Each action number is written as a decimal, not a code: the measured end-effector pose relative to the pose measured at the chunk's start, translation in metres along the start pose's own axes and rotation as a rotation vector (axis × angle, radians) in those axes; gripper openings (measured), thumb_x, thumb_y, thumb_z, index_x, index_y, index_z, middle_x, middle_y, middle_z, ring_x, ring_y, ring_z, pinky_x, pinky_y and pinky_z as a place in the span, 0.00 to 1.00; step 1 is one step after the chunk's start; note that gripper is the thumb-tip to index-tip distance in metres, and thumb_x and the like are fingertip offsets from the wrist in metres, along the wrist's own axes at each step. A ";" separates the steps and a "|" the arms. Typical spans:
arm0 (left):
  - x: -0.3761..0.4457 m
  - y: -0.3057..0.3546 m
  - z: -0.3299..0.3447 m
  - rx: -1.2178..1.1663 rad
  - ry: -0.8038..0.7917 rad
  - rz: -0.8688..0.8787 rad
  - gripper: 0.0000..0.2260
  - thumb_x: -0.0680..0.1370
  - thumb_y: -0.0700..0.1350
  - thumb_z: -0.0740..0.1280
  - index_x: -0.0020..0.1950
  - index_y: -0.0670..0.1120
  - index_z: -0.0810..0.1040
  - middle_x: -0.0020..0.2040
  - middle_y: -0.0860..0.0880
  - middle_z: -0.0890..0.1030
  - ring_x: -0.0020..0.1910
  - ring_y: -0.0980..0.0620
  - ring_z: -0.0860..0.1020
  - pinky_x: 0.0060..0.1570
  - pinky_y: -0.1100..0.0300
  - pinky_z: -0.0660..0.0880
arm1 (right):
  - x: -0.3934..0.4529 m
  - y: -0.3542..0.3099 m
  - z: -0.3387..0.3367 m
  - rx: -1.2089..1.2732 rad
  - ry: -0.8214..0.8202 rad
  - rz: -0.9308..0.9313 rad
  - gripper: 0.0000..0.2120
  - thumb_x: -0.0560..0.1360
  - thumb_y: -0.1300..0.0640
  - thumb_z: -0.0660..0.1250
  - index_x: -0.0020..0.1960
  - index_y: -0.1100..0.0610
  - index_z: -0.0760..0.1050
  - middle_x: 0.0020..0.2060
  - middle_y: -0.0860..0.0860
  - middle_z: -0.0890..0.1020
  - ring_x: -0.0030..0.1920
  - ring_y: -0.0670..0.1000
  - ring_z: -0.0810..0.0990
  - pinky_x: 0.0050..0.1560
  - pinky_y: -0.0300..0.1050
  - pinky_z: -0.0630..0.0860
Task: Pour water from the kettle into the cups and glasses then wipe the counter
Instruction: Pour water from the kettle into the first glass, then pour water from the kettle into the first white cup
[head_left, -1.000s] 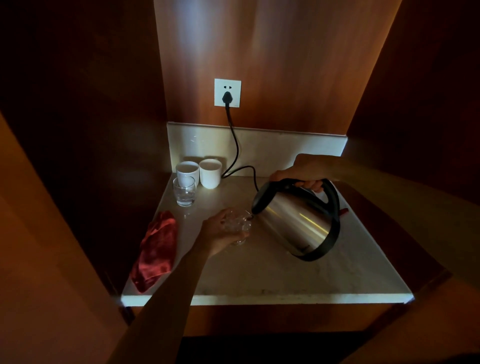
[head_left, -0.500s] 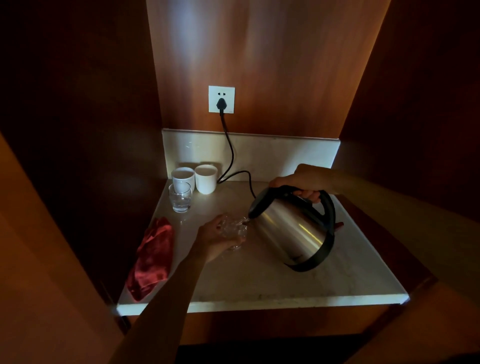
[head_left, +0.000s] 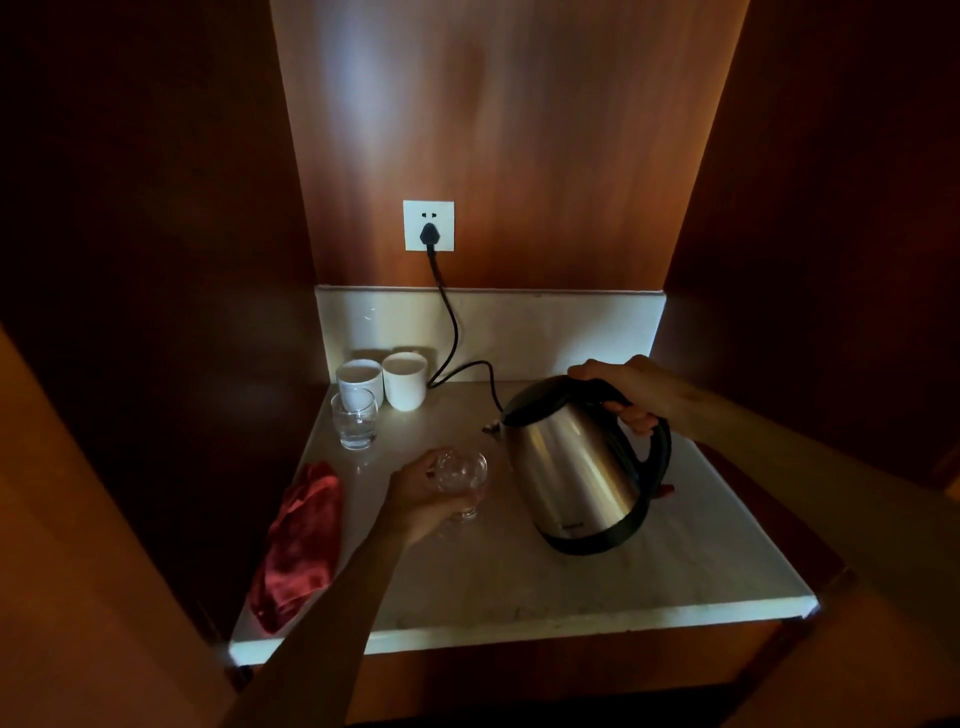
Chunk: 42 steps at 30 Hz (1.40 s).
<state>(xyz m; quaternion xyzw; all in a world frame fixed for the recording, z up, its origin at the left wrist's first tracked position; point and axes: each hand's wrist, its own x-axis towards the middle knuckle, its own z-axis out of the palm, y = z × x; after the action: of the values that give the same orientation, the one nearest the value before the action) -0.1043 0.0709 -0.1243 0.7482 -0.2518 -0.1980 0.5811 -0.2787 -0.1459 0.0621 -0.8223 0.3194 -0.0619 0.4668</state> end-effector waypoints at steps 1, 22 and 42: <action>0.000 -0.001 -0.001 0.021 0.007 0.013 0.32 0.55 0.44 0.86 0.57 0.56 0.81 0.52 0.53 0.86 0.50 0.56 0.85 0.45 0.65 0.80 | 0.001 0.002 -0.001 0.013 0.022 -0.012 0.29 0.74 0.38 0.70 0.22 0.54 0.68 0.20 0.52 0.65 0.20 0.50 0.62 0.27 0.41 0.63; 0.095 0.063 0.030 0.120 0.057 0.036 0.14 0.66 0.40 0.80 0.42 0.51 0.78 0.36 0.49 0.79 0.34 0.50 0.77 0.27 0.59 0.74 | 0.047 0.044 -0.034 0.482 0.474 -0.032 0.27 0.75 0.42 0.73 0.28 0.57 0.68 0.18 0.50 0.66 0.18 0.48 0.62 0.24 0.40 0.60; 0.188 0.024 0.037 0.182 0.228 -0.080 0.20 0.57 0.52 0.81 0.45 0.51 0.81 0.41 0.49 0.85 0.40 0.47 0.86 0.36 0.53 0.84 | 0.126 0.043 -0.039 0.557 0.453 -0.005 0.28 0.74 0.39 0.72 0.25 0.53 0.66 0.19 0.49 0.66 0.17 0.45 0.64 0.27 0.42 0.62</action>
<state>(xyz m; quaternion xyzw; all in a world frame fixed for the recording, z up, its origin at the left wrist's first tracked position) 0.0205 -0.0762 -0.1111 0.8248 -0.1709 -0.1110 0.5274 -0.2154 -0.2632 0.0240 -0.6297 0.3837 -0.3284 0.5903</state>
